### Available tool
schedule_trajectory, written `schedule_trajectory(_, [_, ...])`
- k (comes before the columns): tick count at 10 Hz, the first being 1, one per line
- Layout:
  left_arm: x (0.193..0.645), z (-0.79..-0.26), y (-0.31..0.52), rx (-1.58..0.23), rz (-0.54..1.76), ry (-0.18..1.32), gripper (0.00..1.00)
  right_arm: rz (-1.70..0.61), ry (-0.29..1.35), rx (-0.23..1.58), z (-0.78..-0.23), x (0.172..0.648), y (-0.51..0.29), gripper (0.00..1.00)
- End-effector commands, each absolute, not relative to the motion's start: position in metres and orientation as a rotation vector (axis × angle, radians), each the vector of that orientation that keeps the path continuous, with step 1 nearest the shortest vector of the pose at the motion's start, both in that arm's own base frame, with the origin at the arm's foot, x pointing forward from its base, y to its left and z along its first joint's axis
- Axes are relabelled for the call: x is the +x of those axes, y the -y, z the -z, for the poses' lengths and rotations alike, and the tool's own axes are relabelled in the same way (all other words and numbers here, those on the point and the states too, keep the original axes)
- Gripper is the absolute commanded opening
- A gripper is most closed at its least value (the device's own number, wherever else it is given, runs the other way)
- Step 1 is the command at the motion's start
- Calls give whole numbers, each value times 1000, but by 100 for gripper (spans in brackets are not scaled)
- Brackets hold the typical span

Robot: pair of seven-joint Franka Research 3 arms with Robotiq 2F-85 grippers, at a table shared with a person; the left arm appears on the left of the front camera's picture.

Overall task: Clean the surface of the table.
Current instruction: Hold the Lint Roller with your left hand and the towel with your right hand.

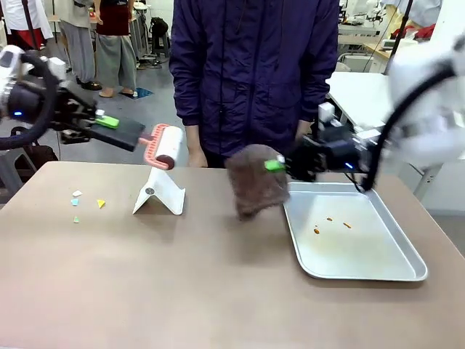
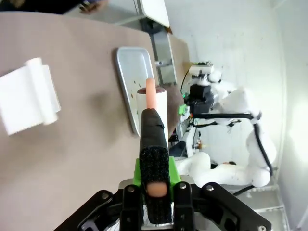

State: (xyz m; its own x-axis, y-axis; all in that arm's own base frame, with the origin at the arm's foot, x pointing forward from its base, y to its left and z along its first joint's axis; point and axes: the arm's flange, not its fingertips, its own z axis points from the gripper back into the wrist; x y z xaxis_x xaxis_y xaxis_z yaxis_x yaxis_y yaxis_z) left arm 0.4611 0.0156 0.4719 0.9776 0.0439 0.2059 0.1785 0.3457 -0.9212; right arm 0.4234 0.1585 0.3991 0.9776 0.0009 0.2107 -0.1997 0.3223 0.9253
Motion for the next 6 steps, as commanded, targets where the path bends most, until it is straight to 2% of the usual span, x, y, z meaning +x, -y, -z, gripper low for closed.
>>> schedule_trajectory(1, [427, -471, -69, -1224, -44, 250, 0, -43, 124, 1326, -386, 390, -87, 0])
schedule_trajectory(3, [392, -467, -134, -1310, 50, 170, 0, 134, 211, 1412, -396, 368, -28, 0])
schedule_trajectory(4, [406, -465, -176, -1347, 62, 144, 0, 302, 284, 1449, -396, 354, -7, 0])
schedule_trajectory(5, [406, -459, -213, -1380, 38, 135, 0, 385, 346, 1391, -396, 336, 6, 0])
schedule_trajectory(6, [377, -443, -243, -1391, 3, 142, 0, 386, 358, 1430, -391, 319, 36, 0])
